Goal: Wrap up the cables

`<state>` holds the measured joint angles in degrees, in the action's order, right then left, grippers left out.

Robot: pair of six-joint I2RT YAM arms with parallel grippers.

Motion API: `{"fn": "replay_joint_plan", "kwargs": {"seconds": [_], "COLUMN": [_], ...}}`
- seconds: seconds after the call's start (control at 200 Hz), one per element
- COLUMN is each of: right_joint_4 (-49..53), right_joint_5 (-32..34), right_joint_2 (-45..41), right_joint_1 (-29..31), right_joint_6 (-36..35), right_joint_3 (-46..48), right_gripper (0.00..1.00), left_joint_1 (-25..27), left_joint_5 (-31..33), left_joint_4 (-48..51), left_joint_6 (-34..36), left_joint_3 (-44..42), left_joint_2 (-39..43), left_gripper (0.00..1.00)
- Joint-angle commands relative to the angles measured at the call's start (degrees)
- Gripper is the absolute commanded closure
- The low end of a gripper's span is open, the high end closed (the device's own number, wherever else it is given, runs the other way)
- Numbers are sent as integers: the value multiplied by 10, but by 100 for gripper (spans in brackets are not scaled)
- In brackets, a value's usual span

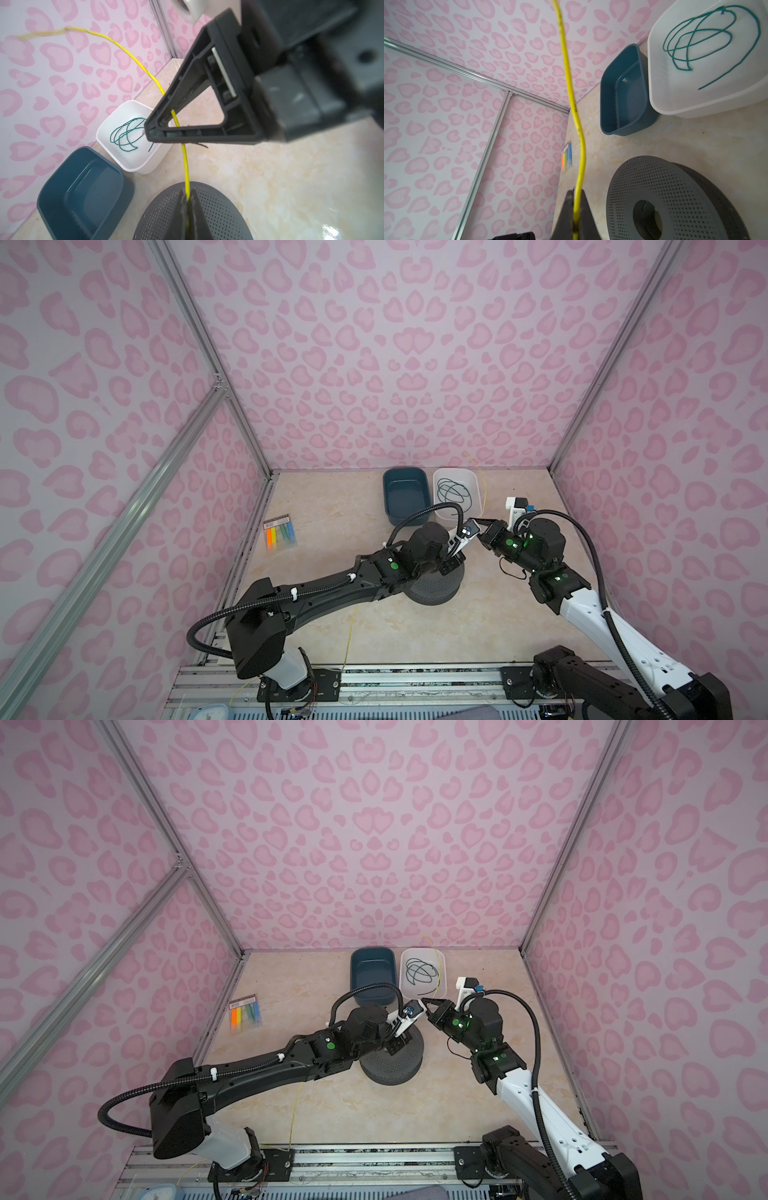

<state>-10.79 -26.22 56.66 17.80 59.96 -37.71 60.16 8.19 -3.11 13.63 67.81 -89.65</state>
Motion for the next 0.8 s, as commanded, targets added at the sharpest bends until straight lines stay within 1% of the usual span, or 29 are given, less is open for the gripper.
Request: {"fn": "replay_joint_plan", "kwargs": {"seconds": [0.0, 0.03, 0.045, 0.07, 0.105, 0.145, 0.225, 0.28, 0.325, 0.39, 0.48, 0.575, 0.62, 0.735, 0.795], "right_joint_4": [-4, 2, 6, 13, 18, 19, 25, 30, 25, 24, 27, 30, 28, 20, 13], "right_joint_5": [10, 9, 10, 10, 10, 5, -6, -13, -18, -25, -30, -32, -32, -33, -36], "right_joint_2": [-1, 0, 0, -1, -1, -2, 0, 3, 3, 7, 12, 18, 21, 31, 34], "right_joint_1": [-21, -28, -32, -38, -48, -62, -97, -121, -136, -153, -169, -178, -179, -180, -180], "right_joint_6": [-4, -8, -10, -12, -17, -21, -27, -29, -29, -32, -36, -39, -40, -37, -32], "right_joint_3": [-6, -11, -13, -16, -19, -22, -29, -33, -34, -37, -42, -43, -43, -40, -37], "right_gripper": [100, 100, 100, 100, 100, 100, 100, 100, 100, 100, 100, 100, 100, 100, 100], "left_joint_1": [0, 0, 0, 0, 0, 0, 0, 0, 0, 0, 0, 0, 0, 1, 2], "left_joint_5": [-11, -10, -9, -7, -2, 15, 49, 72, 95, 104, 116, 80, 50, -17, -28], "left_joint_4": [-2, 3, 5, 10, 18, 25, 61, 99, 133, 189, 262, 346, 376, 387, 383], "left_joint_6": [4, 5, 5, 3, -3, -16, -46, -73, -96, -130, -193, -253, -282, -355, -382], "left_joint_3": [3, 3, 3, 2, 0, -4, -10, -13, -20, -33, -66, -104, -123, -188, -222], "left_joint_2": [6, 10, 13, 20, 32, 52, 104, 144, 177, 225, 294, 349, 367, 411, 437], "left_gripper": [77, 66, 58, 50, 41, 36, 32, 30, 26, 23, 19, 16, 15, 13, 14]}}
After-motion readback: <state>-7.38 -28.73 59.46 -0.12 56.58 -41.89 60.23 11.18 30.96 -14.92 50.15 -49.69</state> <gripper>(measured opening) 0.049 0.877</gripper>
